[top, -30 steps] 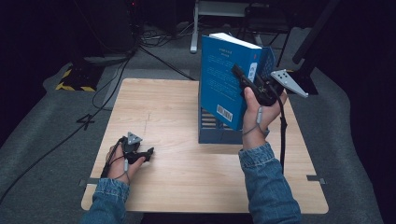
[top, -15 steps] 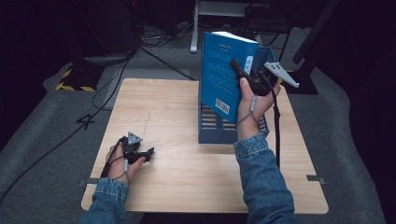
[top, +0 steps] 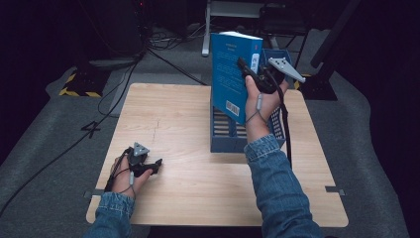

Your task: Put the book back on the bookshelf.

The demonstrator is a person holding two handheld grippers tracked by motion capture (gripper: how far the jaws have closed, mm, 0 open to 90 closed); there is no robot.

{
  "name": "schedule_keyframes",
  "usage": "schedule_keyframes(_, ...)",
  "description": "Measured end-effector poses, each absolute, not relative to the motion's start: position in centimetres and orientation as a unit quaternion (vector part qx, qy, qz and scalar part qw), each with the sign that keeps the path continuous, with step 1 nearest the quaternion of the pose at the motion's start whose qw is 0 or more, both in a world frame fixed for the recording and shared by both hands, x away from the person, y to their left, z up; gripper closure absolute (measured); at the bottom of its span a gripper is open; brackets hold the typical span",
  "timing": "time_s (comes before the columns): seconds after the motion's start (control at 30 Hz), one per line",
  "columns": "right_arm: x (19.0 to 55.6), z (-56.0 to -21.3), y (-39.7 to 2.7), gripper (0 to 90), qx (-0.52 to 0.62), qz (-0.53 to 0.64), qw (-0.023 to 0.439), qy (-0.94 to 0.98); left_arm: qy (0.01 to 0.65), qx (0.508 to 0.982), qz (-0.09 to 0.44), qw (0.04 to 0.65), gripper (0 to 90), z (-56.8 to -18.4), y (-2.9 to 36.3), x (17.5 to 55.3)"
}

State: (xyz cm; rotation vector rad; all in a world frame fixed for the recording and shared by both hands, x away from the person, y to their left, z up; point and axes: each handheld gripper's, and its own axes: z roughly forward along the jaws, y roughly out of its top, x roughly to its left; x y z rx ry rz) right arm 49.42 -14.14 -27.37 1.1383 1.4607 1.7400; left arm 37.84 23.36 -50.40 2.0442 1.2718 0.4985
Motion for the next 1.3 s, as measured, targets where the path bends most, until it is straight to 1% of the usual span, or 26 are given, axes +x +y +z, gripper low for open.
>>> schedule_keyframes(0.17,50.1,-27.3,-13.5,62.0,0.434,0.644,0.297,0.555,0.486,0.784,0.19,0.335,31.9,-50.4,23.4,37.9)
schedule_keyframes(0.3,50.3,-27.2,-14.2,62.0,0.444,0.647,0.292,0.547,0.486,0.784,0.188,0.336,31.8,-50.4,23.4,37.9)
schedule_keyframes(0.47,50.6,-26.8,-15.2,62.0,0.452,0.642,0.298,0.542,0.485,0.786,0.188,0.335,31.8,-50.4,23.4,38.0)
schedule_keyframes(0.67,50.8,-26.7,-16.3,62.0,0.466,0.65,0.29,0.526,0.486,0.785,0.189,0.336,31.8,-50.4,23.4,38.0)
schedule_keyframes(1.2,50.6,-26.1,-17.1,62.0,0.464,0.651,0.28,0.531,0.487,0.784,0.192,0.335,32.1,-50.4,23.8,36.9)
schedule_keyframes(1.3,50.8,-26.0,-16.8,62.0,0.464,0.653,0.285,0.526,0.487,0.783,0.193,0.334,32.1,-50.4,23.8,36.9)
